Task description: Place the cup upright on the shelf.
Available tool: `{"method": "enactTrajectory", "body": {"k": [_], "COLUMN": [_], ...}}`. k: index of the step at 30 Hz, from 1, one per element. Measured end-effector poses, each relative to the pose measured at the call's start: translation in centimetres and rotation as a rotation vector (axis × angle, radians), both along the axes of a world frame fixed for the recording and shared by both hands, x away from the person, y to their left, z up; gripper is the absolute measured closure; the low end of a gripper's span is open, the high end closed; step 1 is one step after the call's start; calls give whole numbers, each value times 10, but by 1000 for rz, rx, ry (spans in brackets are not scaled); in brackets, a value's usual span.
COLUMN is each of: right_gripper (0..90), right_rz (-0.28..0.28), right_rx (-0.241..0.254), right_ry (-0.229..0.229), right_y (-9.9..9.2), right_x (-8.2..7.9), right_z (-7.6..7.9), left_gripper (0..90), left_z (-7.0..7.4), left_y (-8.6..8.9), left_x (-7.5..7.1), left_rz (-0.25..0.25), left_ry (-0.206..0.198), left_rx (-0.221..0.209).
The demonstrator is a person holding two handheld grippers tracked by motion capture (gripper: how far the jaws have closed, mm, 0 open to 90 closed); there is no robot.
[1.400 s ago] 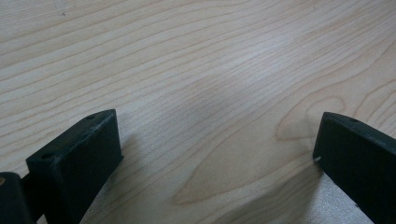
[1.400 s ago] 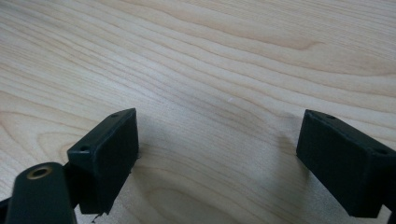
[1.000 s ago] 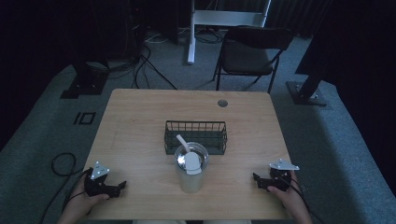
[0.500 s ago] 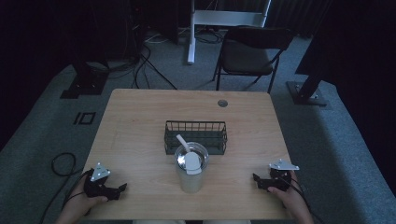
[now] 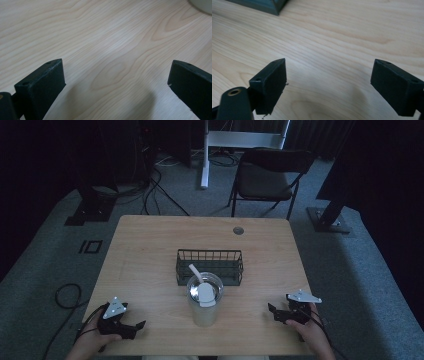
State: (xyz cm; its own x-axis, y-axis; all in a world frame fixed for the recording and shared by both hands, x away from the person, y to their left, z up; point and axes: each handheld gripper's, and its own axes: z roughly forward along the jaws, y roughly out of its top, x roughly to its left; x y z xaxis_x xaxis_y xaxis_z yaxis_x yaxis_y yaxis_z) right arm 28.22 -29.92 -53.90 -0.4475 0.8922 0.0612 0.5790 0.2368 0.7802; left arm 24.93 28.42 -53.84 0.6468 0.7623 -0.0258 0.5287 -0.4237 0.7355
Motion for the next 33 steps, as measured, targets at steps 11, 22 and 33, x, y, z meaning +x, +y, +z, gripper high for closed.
{"method": "enactTrajectory", "body": {"k": [11,22,33], "right_gripper": [131,119,119], "right_rz": [91,271,404], "right_rx": [37,118,166], "right_ry": [-22,-80,-145], "right_y": [19,46,74], "right_x": [0,-4,-6], "right_z": [5,11,16], "left_gripper": [13,14,14], "left_z": [4,12,20], "left_y": [-26,-55,-82], "left_x": [2,4,6], "left_rz": [-71,-141,-193], "left_ry": [-22,-58,-95], "left_rx": [0,-20,-70]}}
